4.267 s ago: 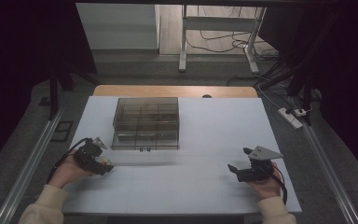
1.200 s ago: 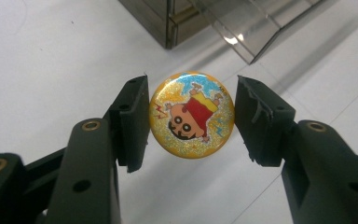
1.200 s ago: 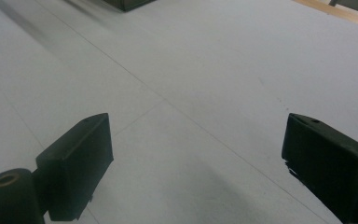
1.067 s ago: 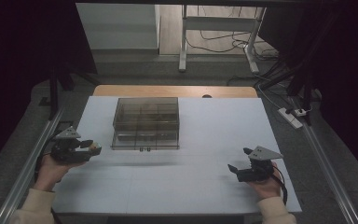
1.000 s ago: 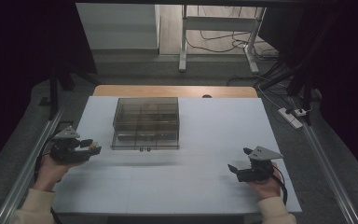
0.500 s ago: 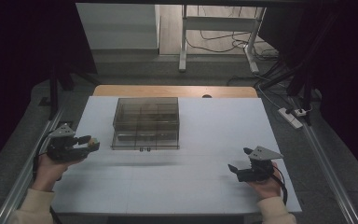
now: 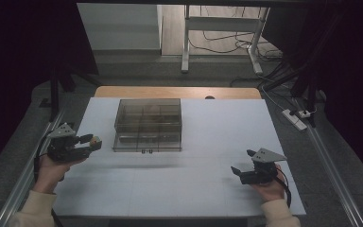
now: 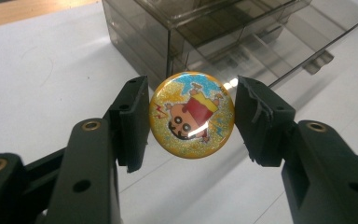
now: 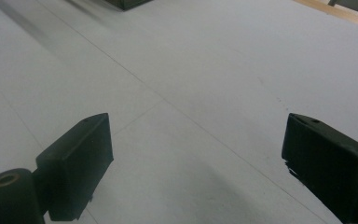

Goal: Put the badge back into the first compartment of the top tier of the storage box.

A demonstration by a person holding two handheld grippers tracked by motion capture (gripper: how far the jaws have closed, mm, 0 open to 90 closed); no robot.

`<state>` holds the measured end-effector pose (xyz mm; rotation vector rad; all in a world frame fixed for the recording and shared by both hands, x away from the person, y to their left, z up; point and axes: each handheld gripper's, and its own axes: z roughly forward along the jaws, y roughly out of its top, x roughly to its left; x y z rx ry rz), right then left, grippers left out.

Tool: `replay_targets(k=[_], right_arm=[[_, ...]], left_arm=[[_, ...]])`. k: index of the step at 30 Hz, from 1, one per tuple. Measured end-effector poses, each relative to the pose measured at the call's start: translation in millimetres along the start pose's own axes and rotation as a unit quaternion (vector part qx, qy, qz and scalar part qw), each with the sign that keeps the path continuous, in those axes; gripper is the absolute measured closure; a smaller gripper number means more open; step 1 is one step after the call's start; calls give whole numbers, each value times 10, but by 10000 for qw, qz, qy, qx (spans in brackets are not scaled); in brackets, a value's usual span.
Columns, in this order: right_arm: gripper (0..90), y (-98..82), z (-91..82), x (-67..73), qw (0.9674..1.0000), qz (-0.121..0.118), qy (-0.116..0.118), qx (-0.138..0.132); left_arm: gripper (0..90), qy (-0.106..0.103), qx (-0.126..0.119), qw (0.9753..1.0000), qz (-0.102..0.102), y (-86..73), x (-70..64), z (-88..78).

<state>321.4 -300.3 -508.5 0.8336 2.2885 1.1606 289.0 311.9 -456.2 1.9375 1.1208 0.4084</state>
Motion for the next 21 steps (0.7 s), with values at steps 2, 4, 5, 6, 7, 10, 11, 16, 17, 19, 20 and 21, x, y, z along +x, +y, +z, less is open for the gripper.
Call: replay_targets(k=[2,4,5,6,7,10,11,16,17,19,20,21], right_arm=[[81,0,-1,-1,10000,4,2,-4],[81,0,0,-1,10000,2,-6,1],[81,0,0,-1,10000,-3,-13,9],[81,0,2,0,10000,4,4,-1],[81,1,2,1,10000,6,4,-1],[81,1,4,1,10000,7,6,0],[81,1,4,1,10000,7,4,3],[81,1,5,3,10000,2,10,-3],[81,1,5,3,10000,3,12,-1],[81,2,5,3,10000,7,14,-7],[81,2,5,3,10000,6,14,-9],[81,2,6,3,10000,7,17,-10]], left_arm=[[465,1,-27,10000,3,11,-8,3],[465,-7,-33,10000,16,21,-15,8],[465,-10,-40,10000,17,26,-20,8],[465,-16,-50,10000,21,31,-25,9],[465,-24,-61,10000,21,36,-29,9],[465,-53,-95,9999,33,54,-44,12],[465,-56,-103,9999,41,60,-49,15],[464,-94,-131,9999,60,88,-64,26],[465,-99,-140,9998,59,96,-69,29],[465,-117,-156,9998,83,109,-82,34],[465,-125,-161,9997,92,114,-88,39],[464,-132,-162,9997,96,119,-92,44]])
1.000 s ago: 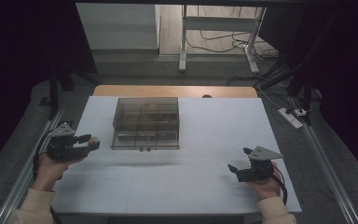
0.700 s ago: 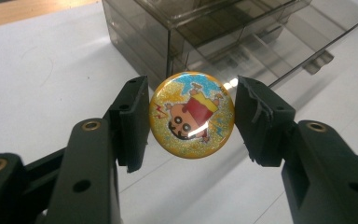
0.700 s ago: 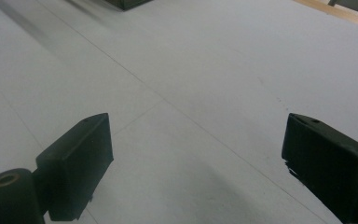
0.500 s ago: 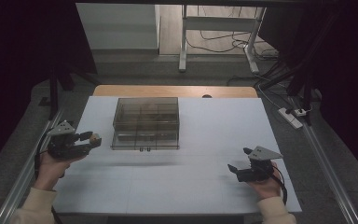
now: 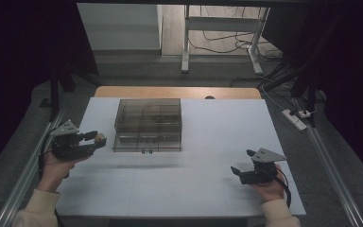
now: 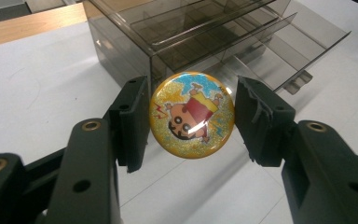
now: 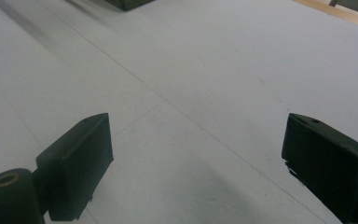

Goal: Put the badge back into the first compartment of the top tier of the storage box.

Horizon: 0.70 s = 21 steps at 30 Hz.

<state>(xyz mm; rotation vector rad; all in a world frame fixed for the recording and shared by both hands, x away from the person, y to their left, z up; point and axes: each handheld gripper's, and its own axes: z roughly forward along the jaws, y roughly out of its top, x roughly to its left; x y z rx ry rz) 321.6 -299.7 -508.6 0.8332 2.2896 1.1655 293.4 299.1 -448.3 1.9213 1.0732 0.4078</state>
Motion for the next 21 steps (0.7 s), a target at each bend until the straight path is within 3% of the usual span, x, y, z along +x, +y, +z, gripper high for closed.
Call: replay_targets(k=[21], right_arm=[[81,2,5,3,10000,-27,-34,26]], left_arm=[[465,-129,-74,9998,103,153,-67,103]])
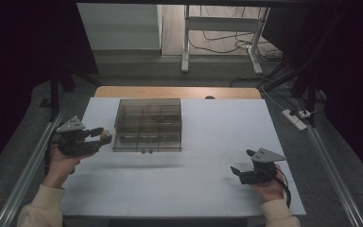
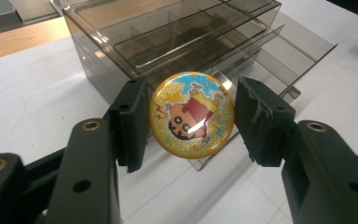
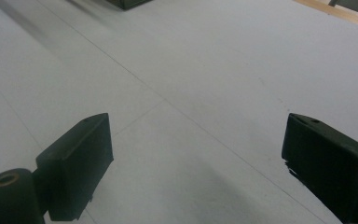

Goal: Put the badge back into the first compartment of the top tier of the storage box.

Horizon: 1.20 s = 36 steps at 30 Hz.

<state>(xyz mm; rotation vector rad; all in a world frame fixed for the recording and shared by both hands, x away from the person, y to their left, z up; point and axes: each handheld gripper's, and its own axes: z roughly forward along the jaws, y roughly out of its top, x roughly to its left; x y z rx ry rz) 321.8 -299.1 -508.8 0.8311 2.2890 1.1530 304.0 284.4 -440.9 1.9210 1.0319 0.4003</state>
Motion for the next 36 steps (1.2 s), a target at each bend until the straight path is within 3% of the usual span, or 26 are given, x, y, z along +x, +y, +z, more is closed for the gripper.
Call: replay_targets(k=[36], right_arm=[[81,-1,1,-1,10000,-13,-8,4]], left_arm=[[464,-272,77,9995,147,239,-145,376]])
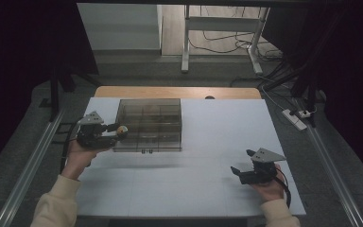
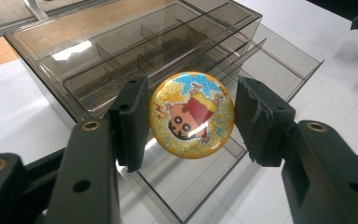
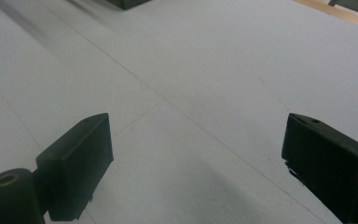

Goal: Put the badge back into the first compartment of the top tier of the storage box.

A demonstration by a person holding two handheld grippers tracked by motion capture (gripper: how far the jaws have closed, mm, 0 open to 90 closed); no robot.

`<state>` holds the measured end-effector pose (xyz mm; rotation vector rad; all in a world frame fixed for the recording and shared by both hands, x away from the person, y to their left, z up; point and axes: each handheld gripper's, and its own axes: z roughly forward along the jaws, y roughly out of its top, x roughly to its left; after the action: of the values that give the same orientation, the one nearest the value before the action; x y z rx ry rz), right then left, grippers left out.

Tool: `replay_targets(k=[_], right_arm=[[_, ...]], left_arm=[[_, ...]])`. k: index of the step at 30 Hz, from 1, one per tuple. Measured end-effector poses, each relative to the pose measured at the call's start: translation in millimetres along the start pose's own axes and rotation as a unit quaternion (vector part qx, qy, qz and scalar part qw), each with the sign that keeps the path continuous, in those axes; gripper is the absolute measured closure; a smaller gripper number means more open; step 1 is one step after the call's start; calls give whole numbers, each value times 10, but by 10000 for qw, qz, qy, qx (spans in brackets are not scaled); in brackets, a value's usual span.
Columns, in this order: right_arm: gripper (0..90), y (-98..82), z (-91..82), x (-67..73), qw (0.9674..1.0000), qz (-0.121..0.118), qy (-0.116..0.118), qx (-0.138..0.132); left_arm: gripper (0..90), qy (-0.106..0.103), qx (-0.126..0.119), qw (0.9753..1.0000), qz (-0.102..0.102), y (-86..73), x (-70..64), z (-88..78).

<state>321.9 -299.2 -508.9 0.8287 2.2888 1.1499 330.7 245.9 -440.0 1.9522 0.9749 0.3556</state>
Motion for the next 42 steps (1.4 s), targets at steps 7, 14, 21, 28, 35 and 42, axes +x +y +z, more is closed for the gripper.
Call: replay_targets(k=[7,14,21,28,35,42], right_arm=[[81,0,1,2,10000,-5,-7,10],[81,-2,1,0,10000,-7,-4,6],[81,-5,-3,-1,10000,19,1,-9],[81,-5,-6,0,10000,17,2,-15],[81,-6,-2,-3,10000,10,-1,-10],[81,-6,-5,-3,10000,19,-3,-16]], left_arm=[[464,-24,112,9999,-11,10,4,113],[464,-40,299,9995,15,-13,-1,218],[463,8,432,9991,45,-37,2,258],[461,43,453,9989,84,-39,1,246],[450,31,482,9988,81,-40,-2,250],[279,171,491,9986,30,-39,2,248]])
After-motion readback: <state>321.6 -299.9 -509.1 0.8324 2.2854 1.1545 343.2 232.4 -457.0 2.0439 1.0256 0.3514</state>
